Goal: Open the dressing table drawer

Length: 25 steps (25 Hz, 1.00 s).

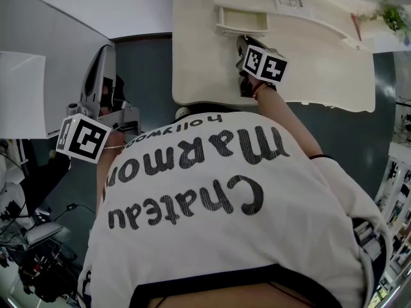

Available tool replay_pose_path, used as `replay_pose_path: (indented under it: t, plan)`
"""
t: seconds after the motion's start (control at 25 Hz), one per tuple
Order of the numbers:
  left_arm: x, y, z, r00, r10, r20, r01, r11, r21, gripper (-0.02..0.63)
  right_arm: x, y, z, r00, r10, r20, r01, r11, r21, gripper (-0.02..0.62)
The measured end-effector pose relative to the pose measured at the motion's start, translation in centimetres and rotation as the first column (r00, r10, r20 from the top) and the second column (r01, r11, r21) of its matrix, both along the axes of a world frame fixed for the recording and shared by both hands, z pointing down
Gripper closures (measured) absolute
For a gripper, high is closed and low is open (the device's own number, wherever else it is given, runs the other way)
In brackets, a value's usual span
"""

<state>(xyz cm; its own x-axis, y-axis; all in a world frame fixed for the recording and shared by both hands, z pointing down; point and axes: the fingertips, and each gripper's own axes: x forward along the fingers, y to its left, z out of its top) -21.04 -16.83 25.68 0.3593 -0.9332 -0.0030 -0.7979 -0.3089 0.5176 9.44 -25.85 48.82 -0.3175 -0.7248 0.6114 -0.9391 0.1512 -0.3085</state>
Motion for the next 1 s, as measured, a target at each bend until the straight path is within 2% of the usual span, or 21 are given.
replay_pose_path:
  t: [1.0]
  plan:
    - [0.37, 0.09, -0.46, 1.0, 0.005, 0.001, -0.005, 1.0, 0.011, 0.583, -0.05, 0.71, -0.11, 1.0, 0.0, 0.014, 0.0, 1.0, -0.005, 0.491]
